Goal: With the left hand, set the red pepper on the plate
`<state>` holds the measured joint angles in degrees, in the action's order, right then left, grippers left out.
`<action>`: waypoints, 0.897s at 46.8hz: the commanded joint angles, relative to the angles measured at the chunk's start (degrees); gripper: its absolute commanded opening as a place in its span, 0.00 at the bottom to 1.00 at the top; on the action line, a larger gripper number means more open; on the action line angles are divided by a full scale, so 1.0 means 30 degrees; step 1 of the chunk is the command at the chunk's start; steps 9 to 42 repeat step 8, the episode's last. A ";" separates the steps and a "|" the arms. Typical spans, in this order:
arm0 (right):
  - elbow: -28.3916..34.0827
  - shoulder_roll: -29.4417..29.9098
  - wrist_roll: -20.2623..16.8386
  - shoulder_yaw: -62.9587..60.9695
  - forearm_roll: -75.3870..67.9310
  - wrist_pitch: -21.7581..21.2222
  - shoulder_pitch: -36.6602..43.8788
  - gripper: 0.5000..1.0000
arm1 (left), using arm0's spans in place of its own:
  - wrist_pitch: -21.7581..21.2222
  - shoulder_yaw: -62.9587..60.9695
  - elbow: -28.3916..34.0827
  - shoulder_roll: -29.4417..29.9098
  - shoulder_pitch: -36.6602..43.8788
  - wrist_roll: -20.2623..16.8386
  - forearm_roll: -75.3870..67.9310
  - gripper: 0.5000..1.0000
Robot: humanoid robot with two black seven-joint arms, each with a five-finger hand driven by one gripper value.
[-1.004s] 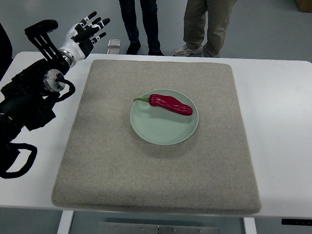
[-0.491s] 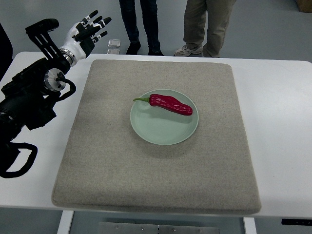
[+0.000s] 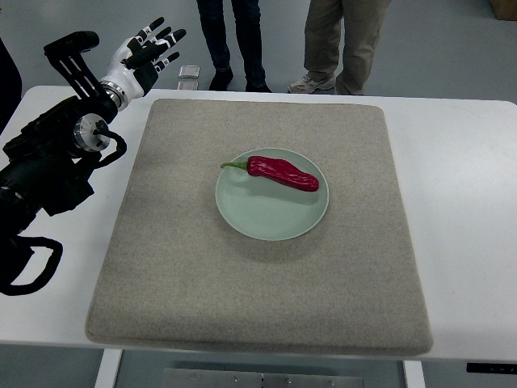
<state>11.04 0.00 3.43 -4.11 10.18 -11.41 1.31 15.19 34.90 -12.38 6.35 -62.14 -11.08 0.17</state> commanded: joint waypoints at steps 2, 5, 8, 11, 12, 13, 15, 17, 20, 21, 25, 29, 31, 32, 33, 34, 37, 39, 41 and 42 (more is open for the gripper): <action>0.0362 0.0000 0.0146 -0.0008 -0.0025 0.0023 0.0004 0.86 | -0.0053 0.0028 0.0026 -0.0065 -0.0030 0.0002 0.0031 0.92; 0.0362 0.0000 0.0176 -0.0008 -0.0025 -0.0006 -0.0025 0.86 | -0.0082 0.0028 0.0026 -0.0065 -0.0059 0.0002 0.0002 0.92; 0.0391 0.0000 0.0176 -0.0008 -0.0025 -0.0006 -0.0025 0.86 | -0.0082 0.0028 0.0026 -0.0065 -0.0088 0.0002 0.0031 0.92; 0.0391 0.0000 0.0176 -0.0008 -0.0025 -0.0006 -0.0025 0.86 | -0.0082 0.0028 0.0026 -0.0065 -0.0088 0.0002 0.0031 0.92; 0.0391 0.0000 0.0176 -0.0008 -0.0025 -0.0006 -0.0025 0.86 | -0.0082 0.0028 0.0026 -0.0065 -0.0088 0.0002 0.0031 0.92; 0.0391 0.0000 0.0176 -0.0008 -0.0025 -0.0006 -0.0025 0.86 | -0.0082 0.0028 0.0026 -0.0065 -0.0088 0.0002 0.0031 0.92; 0.0391 0.0000 0.0176 -0.0008 -0.0025 -0.0006 -0.0025 0.86 | -0.0082 0.0028 0.0026 -0.0065 -0.0088 0.0002 0.0031 0.92; 0.0391 0.0000 0.0176 -0.0008 -0.0025 -0.0006 -0.0025 0.86 | -0.0082 0.0028 0.0026 -0.0065 -0.0088 0.0002 0.0031 0.92; 0.0391 0.0000 0.0176 -0.0008 -0.0025 -0.0006 -0.0025 0.86 | -0.0082 0.0028 0.0026 -0.0065 -0.0088 0.0002 0.0031 0.92; 0.0391 0.0000 0.0176 -0.0008 -0.0025 -0.0006 -0.0025 0.86 | -0.0082 0.0028 0.0026 -0.0065 -0.0088 0.0002 0.0031 0.92; 0.0391 0.0000 0.0176 -0.0008 -0.0025 -0.0006 -0.0025 0.86 | -0.0082 0.0028 0.0026 -0.0065 -0.0088 0.0002 0.0031 0.92; 0.0391 0.0000 0.0176 -0.0008 -0.0025 -0.0006 -0.0025 0.86 | -0.0082 0.0028 0.0026 -0.0065 -0.0088 0.0002 0.0031 0.92; 0.0391 0.0000 0.0176 -0.0008 -0.0025 -0.0006 -0.0025 0.86 | -0.0082 0.0028 0.0026 -0.0065 -0.0088 0.0002 0.0031 0.92; 0.0391 0.0000 0.0176 -0.0008 -0.0025 -0.0006 -0.0025 0.86 | -0.0082 0.0028 0.0026 -0.0065 -0.0088 0.0002 0.0031 0.92; 0.0391 0.0000 0.0176 -0.0008 -0.0025 -0.0006 -0.0025 0.86 | -0.0082 0.0028 0.0026 -0.0065 -0.0088 0.0002 0.0031 0.92; 0.0391 0.0000 0.0176 -0.0008 -0.0025 -0.0006 -0.0025 0.86 | -0.0082 0.0028 0.0026 -0.0065 -0.0088 0.0002 0.0031 0.92; 0.0391 0.0000 0.0176 -0.0008 -0.0025 -0.0006 -0.0025 0.86 | -0.0082 0.0028 0.0026 -0.0065 -0.0088 0.0002 0.0031 0.92; 0.0391 0.0000 0.0176 -0.0008 -0.0025 -0.0006 -0.0025 0.86 | -0.0082 0.0028 0.0026 -0.0065 -0.0088 0.0002 0.0031 0.92; 0.0391 0.0000 0.0176 -0.0008 -0.0025 -0.0006 -0.0025 0.86 | -0.0082 0.0028 0.0026 -0.0065 -0.0088 0.0002 0.0031 0.92; 0.0391 0.0000 0.0176 -0.0008 -0.0025 -0.0006 -0.0025 0.86 | -0.0082 0.0028 0.0026 -0.0065 -0.0088 0.0002 0.0031 0.92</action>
